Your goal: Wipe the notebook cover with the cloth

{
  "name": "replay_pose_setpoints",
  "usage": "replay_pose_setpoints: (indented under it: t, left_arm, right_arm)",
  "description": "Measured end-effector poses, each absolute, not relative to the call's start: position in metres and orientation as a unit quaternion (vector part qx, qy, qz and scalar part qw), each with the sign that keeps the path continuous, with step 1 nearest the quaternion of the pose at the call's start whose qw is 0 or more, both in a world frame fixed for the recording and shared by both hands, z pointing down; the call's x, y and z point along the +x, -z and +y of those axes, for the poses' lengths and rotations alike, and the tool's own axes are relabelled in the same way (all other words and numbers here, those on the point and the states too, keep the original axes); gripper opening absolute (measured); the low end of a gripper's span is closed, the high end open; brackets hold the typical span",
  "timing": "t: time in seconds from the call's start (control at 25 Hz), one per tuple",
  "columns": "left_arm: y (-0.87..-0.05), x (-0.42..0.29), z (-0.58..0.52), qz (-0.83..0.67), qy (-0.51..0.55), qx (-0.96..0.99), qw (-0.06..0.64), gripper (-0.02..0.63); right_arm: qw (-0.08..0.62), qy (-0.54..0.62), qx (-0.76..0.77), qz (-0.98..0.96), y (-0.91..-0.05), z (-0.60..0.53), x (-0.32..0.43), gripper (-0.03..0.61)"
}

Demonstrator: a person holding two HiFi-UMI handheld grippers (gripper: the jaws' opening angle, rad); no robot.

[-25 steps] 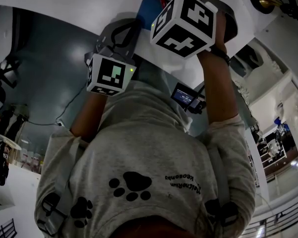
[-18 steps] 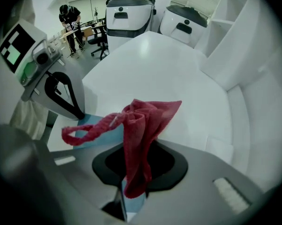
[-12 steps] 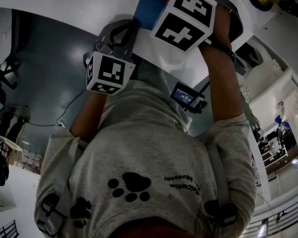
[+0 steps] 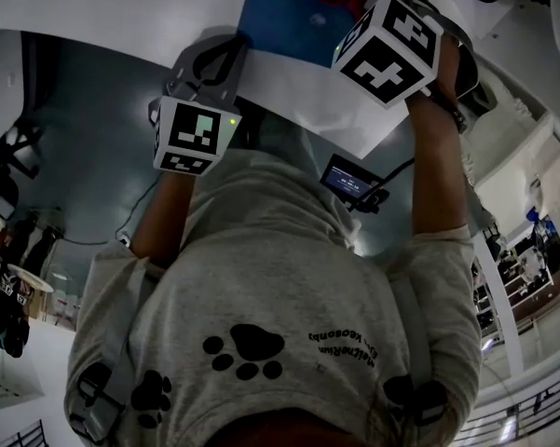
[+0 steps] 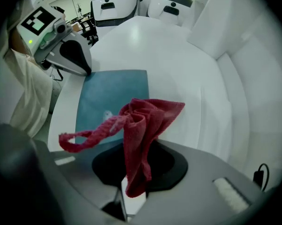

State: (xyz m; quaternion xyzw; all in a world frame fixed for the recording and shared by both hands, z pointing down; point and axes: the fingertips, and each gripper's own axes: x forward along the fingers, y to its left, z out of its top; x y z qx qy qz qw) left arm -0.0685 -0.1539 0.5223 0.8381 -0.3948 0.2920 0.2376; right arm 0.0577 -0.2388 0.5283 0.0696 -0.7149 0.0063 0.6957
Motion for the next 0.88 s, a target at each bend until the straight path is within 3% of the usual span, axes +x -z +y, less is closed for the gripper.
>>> replay_pose_setpoints:
  t: [0.6, 0.88]
  left_arm:
    - [-0.524, -0.068, -0.155, -0.394, -0.313, 0.834, 0.225, 0.006]
    - [-0.524, -0.067, -0.153, -0.395, -0.313, 0.834, 0.225, 0.006]
  right_arm:
    - [0.713, -0.065, 0.13, -0.686, -0.535, -0.223, 0.148, 0.067]
    - [0.643, -0.049, 0.183, -0.742, -0.502, -0.22, 0.12, 0.069]
